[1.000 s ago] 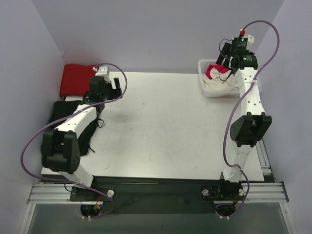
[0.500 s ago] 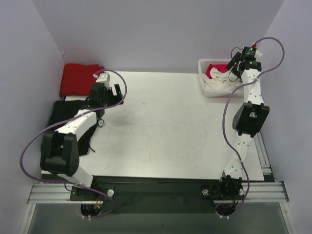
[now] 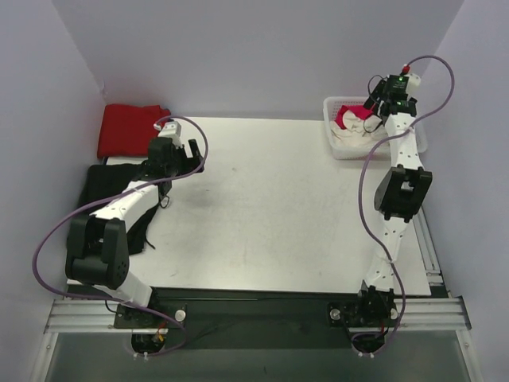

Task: Fold and stack the t-shirts
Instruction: Grab crumpled tshirt from bin with the right arm

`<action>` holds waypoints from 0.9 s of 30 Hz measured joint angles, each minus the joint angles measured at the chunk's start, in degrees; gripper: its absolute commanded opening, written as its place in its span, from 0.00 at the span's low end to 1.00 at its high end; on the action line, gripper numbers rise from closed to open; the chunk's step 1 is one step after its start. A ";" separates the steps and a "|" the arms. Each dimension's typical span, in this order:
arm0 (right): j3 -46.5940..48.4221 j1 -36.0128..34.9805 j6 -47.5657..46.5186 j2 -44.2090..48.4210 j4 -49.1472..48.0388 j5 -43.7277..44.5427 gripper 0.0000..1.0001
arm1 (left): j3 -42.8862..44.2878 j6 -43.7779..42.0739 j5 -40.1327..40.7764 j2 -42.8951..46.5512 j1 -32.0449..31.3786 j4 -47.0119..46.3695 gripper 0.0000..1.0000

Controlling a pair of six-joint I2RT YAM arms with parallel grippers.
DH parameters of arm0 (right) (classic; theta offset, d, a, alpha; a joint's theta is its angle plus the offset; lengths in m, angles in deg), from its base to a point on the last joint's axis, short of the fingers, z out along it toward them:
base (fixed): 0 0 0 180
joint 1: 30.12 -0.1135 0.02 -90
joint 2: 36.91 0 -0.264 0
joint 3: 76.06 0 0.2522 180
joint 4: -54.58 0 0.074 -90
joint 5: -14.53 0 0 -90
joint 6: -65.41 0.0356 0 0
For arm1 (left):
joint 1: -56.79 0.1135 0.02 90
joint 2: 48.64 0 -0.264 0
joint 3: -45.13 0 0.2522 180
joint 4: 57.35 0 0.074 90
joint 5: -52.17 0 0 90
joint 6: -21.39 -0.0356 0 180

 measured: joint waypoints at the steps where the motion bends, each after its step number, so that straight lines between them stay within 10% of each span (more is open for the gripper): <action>1: 0.00 -0.72 -0.83 -0.04 -0.13 0.85 0.77 | 0.00 0.00 -0.02 0.00 0.00 -0.04 0.97; 27: 3.06 -0.37 -5.27 -10.05 0.85 12.94 0.69 | 0.46 1.51 -0.31 -0.42 -0.96 -0.11 0.98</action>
